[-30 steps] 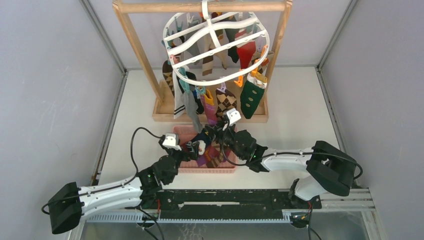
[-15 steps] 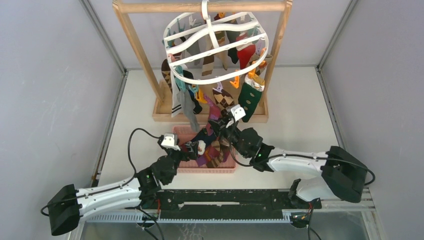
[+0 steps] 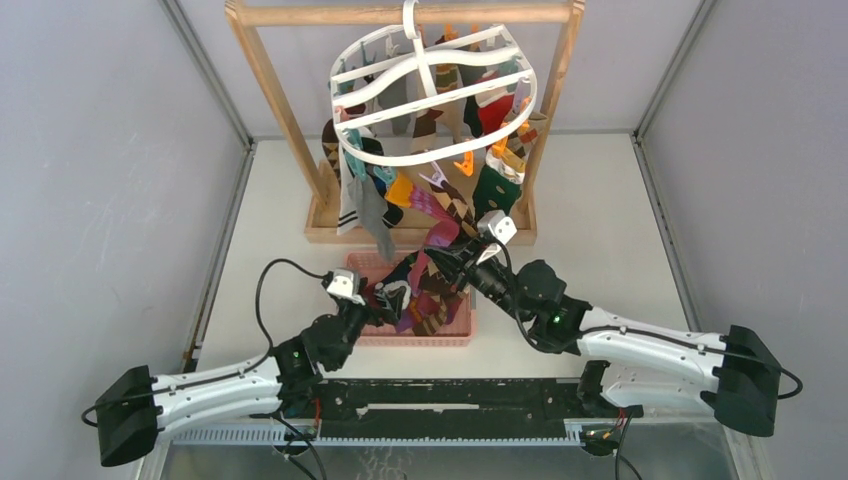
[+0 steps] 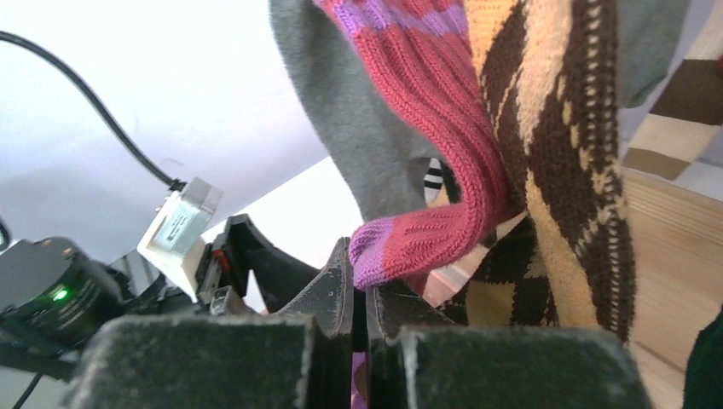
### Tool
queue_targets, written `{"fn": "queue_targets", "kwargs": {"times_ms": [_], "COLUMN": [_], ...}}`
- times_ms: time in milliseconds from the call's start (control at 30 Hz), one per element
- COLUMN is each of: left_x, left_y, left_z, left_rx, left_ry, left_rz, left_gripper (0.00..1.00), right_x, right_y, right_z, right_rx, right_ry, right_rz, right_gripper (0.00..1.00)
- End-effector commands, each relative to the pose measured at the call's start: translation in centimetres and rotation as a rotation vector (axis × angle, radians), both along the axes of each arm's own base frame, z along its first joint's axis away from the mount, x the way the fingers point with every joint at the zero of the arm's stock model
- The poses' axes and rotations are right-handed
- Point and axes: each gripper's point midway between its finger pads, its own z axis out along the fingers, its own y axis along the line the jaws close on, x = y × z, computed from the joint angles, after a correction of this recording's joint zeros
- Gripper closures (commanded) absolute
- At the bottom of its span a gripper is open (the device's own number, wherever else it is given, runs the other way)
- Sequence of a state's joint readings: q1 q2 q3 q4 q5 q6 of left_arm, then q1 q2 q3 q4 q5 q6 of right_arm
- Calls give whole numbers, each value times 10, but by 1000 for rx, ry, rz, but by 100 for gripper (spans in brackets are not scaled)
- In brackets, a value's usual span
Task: Remove the socks clipped to the hanger
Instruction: Remove the sock from the hanger.
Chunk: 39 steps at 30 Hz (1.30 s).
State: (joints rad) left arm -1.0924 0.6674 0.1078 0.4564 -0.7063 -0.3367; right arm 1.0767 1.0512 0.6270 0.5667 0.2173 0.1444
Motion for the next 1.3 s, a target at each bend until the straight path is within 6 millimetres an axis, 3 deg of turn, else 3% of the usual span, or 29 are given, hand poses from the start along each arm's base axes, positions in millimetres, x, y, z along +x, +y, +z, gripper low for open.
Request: {"fn": "queue_targets", "kwargs": {"times_ms": [0, 133, 500, 967, 1267], "left_x": [-8, -19, -31, -46, -44], "left_y": [-11, -21, -23, -33, -35], "left_z": [11, 20, 28, 35, 32], "left_rx": [-47, -92, -138, -165, -153], "left_ry": [-50, -84, -117, -142, -135], "left_rz": [-84, -176, -240, -344, -338], "left_gripper": [0, 0, 0, 0, 0], "right_x": [-23, -30, -37, -27, -27], "right_y": [-1, -3, 9, 23, 30], "right_z": [12, 14, 4, -3, -6], "right_rx": [17, 15, -6, -14, -19], "right_ry": [-16, -19, -9, -9, 2], "right_rz": [88, 107, 158, 154, 171], "right_gripper": [98, 97, 97, 96, 96]}}
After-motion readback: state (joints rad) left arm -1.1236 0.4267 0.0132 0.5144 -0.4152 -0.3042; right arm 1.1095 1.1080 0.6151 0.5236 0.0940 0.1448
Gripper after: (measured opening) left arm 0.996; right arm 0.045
